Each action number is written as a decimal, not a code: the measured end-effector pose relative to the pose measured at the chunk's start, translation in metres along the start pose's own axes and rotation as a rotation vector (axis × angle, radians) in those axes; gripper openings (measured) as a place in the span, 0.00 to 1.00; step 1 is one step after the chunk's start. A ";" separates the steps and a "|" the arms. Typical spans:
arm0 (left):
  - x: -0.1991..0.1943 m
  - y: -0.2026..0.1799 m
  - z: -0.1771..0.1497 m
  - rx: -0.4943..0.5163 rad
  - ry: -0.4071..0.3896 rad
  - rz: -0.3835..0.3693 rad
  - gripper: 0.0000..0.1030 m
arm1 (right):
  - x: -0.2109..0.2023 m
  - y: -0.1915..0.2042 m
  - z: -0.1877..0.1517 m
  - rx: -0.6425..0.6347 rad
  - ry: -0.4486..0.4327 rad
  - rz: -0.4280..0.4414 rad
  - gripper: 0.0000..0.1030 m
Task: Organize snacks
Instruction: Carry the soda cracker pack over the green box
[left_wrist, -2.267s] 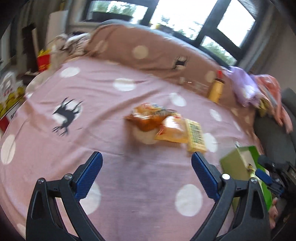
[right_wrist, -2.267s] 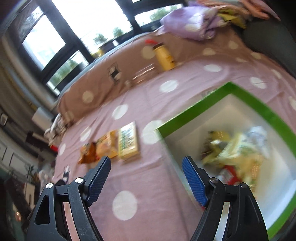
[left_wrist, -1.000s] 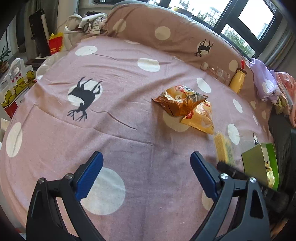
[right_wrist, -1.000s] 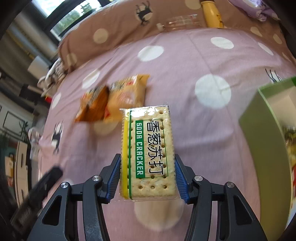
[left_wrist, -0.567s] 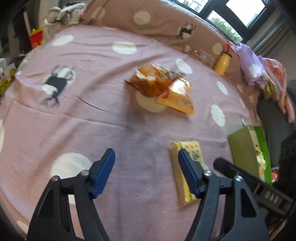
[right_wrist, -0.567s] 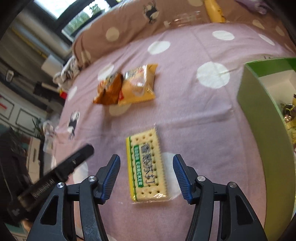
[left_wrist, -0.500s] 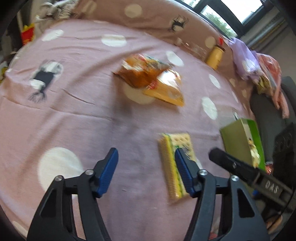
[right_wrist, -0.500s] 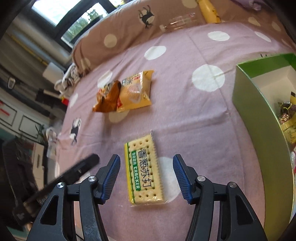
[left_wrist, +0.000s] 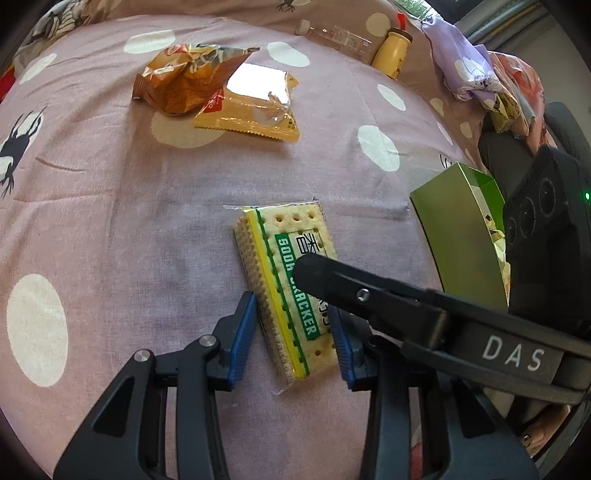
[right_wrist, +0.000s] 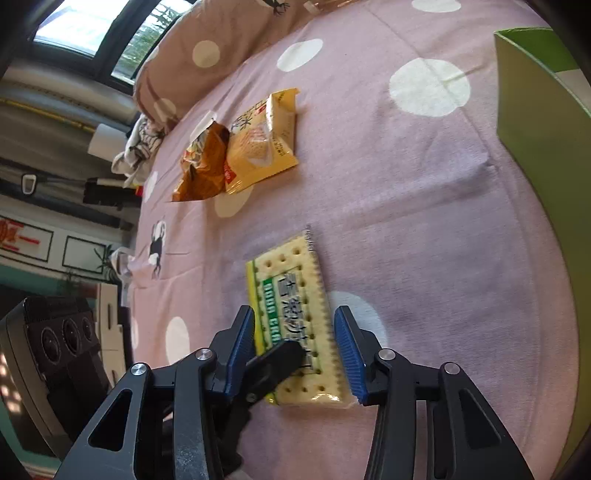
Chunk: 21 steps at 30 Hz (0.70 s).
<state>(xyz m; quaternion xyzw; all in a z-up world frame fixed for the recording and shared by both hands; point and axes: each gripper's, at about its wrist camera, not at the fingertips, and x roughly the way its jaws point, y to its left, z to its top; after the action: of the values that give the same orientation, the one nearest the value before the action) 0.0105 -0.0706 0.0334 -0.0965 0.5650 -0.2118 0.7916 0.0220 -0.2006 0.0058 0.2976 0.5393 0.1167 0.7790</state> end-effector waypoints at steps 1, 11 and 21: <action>-0.001 -0.002 0.000 0.006 -0.008 0.001 0.37 | -0.001 0.000 0.000 -0.003 -0.006 -0.003 0.46; -0.033 -0.034 -0.007 0.111 -0.189 -0.053 0.37 | -0.055 0.015 -0.010 -0.071 -0.205 -0.022 0.46; -0.048 -0.074 -0.011 0.210 -0.342 -0.112 0.34 | -0.107 0.018 -0.018 -0.111 -0.392 -0.079 0.46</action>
<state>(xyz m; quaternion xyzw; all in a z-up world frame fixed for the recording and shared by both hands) -0.0296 -0.1145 0.0995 -0.0790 0.3908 -0.2937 0.8688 -0.0341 -0.2338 0.0950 0.2498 0.3815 0.0554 0.8882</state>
